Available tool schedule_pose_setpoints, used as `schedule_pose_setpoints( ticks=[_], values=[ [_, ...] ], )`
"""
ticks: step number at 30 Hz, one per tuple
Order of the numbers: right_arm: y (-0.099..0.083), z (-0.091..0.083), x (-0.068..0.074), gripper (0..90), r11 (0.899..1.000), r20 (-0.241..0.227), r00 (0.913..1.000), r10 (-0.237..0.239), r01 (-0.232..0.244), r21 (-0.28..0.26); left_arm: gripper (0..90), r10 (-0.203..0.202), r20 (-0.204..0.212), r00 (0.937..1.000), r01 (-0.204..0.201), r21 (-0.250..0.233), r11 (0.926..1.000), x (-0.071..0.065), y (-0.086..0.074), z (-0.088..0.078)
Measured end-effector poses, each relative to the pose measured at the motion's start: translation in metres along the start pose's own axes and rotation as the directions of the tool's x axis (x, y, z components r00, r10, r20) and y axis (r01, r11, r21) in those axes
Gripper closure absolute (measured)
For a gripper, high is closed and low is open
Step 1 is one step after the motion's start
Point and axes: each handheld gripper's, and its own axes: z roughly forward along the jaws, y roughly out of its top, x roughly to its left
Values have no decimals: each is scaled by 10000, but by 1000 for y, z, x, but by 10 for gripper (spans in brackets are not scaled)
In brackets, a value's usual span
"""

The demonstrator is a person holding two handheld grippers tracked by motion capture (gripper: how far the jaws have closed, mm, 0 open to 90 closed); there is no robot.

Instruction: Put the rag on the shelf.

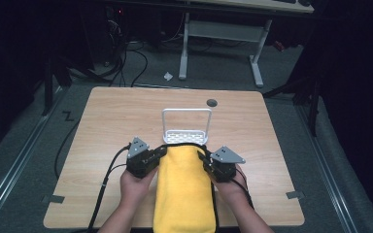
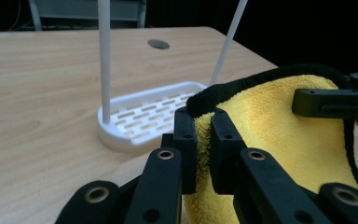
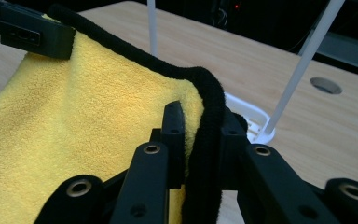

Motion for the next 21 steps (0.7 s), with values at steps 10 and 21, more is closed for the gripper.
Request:
schedule_pose_setpoints(
  ticks=[10, 21],
  values=[
    [35, -10, -15, 784, 9956, 141, 9998, 107, -93, -931, 831, 554, -103, 9984, -561, -836, 9949, -2, 42, -8],
    [76, -19, -25, 784, 9818, 385, 9993, 0, 73, -1898, 832, 966, -324, 9948, -1010, -1883, 9769, -8, 80, -16]
  ],
)
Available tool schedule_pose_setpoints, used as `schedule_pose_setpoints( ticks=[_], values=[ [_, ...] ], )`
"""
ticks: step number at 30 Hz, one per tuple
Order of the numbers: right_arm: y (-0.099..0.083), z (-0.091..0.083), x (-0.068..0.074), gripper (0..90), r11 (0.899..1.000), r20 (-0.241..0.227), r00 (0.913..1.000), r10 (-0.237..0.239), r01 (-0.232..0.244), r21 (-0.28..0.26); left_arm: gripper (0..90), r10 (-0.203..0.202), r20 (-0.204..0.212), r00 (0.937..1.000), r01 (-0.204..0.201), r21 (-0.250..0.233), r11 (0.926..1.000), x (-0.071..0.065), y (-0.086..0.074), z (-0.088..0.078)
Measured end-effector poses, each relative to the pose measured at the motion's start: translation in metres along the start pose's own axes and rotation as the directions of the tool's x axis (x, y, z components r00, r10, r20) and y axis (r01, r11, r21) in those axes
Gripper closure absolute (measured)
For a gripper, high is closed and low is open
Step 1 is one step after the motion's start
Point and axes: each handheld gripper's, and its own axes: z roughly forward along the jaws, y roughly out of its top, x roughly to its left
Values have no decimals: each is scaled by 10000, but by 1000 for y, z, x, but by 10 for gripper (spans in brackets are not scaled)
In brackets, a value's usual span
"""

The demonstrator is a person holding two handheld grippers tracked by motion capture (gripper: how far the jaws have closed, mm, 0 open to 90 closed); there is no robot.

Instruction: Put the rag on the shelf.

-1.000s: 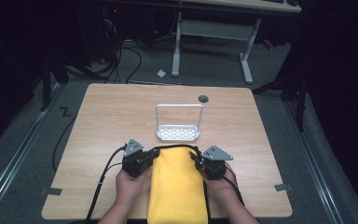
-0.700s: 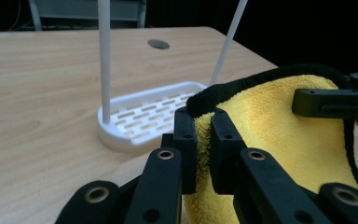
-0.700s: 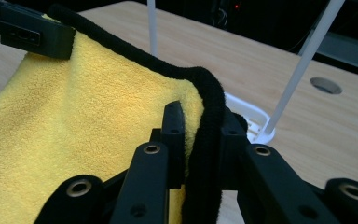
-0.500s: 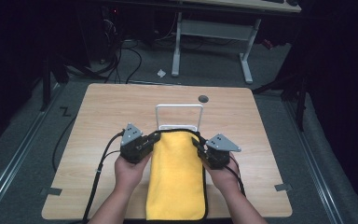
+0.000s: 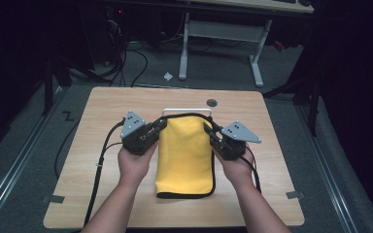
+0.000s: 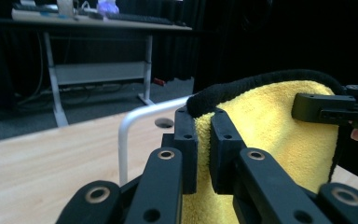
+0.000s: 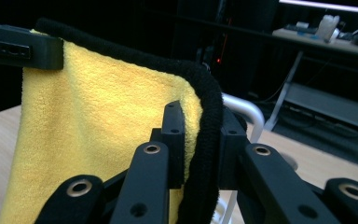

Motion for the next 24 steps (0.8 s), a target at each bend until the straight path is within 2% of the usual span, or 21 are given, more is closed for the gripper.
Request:
schedule_pose_setpoints(
  ticks=[10, 24],
  values=[
    [28, -6, -3, 784, 9974, 185, 9998, -115, 128, -714, 834, 337, 25, 9994, -335, -698, 9970, -3, 28, -3],
    [52, -13, -10, 783, 9915, 423, 9988, -266, 317, -1264, 835, 826, -12, 9966, -821, -1202, 9893, -7, 58, -2]
  ],
)
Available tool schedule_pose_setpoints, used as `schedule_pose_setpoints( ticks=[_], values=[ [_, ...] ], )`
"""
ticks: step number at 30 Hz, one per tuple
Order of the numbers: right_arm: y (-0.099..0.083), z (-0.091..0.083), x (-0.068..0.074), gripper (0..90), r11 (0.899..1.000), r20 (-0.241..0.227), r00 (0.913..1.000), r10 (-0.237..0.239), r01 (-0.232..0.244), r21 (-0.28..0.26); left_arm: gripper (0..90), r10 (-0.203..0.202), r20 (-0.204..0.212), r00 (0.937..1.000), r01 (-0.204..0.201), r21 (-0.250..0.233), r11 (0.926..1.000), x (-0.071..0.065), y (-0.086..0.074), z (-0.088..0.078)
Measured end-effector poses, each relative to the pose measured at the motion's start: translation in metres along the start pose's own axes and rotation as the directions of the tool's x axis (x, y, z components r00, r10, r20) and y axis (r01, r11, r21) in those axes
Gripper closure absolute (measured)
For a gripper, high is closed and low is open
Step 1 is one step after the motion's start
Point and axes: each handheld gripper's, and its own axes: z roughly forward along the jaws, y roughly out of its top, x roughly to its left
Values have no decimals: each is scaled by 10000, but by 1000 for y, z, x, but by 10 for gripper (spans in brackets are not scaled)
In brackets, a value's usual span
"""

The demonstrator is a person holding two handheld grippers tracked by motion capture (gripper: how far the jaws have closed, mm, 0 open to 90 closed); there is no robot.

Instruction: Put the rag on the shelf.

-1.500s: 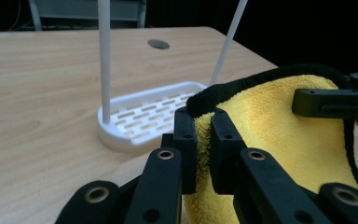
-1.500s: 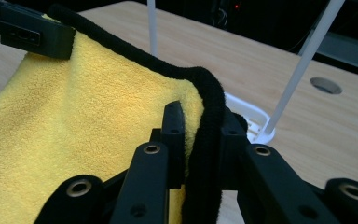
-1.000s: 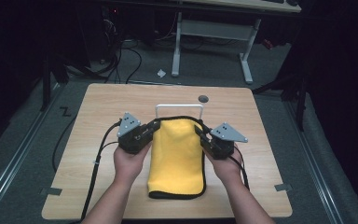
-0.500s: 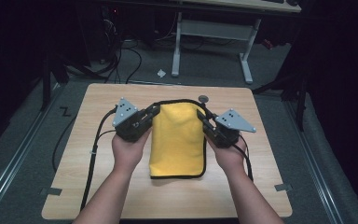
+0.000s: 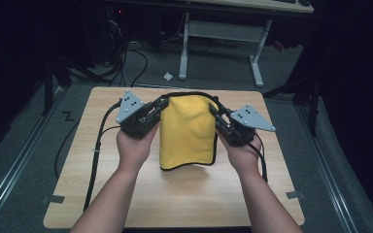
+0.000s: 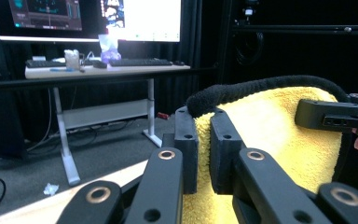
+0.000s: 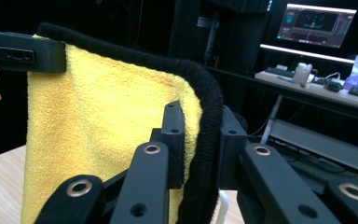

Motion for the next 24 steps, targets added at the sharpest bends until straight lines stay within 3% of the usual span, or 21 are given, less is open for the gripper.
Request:
schedule_pose_setpoints(
  ticks=[7, 13, 24],
  values=[
    [12, 1, -4, 783, 9998, 95, 9999, -88, 90, -199, 834, 325, -75, 9994, -325, 8, 9995, 2, 13, 3],
    [22, 10, -10, 783, 9999, 159, 9999, -19, 21, -114, 833, 735, 12, 9973, -735, -44, 9973, 11, 21, 11],
    [35, 38, -32, 783, 9995, 401, 9988, 285, -280, -140, 831, 711, -71, 9974, -710, 188, 9973, 30, 36, 40]
  ],
)
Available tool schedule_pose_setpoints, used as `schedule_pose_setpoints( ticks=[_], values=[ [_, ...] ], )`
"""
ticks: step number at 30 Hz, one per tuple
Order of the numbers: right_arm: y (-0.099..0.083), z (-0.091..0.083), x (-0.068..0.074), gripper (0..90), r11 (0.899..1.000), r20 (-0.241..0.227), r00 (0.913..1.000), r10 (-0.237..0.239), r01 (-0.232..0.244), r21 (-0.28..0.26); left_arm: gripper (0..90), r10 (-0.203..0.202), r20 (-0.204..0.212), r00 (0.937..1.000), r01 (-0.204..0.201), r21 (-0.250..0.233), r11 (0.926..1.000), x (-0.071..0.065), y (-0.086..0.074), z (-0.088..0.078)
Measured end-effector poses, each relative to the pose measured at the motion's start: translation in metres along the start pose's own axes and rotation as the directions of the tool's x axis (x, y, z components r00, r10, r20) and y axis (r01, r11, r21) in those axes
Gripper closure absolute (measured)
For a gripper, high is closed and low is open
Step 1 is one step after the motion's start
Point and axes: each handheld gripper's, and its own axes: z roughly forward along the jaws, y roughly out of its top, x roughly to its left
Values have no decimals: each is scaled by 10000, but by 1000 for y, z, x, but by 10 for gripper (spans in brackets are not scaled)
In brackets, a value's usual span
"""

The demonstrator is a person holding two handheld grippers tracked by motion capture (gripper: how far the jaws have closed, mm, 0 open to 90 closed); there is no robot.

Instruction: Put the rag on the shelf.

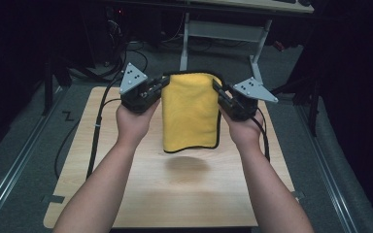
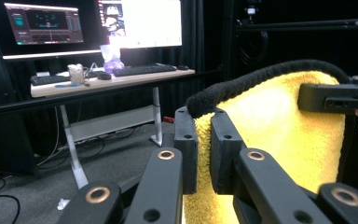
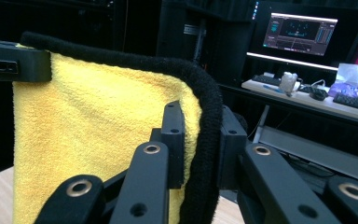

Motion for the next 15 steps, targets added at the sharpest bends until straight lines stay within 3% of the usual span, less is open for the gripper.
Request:
schedule_pose_setpoints(
  ticks=[8, 14, 15],
  values=[
    [0, 29, -19, 782, 9999, 56, 10000, 41, -42, 152, 827, 267, -360, 9990, -256, 307, 9992, 21, 1, 33],
    [-2, 47, -29, 781, 9992, 59, 9999, -117, 114, 371, 819, 113, -349, 9993, -97, 470, 9988, 33, -6, 48],
    [-4, 50, -31, 781, 9993, 33, 9999, -110, 109, 371, 819, 118, -524, 9986, -86, 619, 9980, 35, -9, 52]
  ],
)
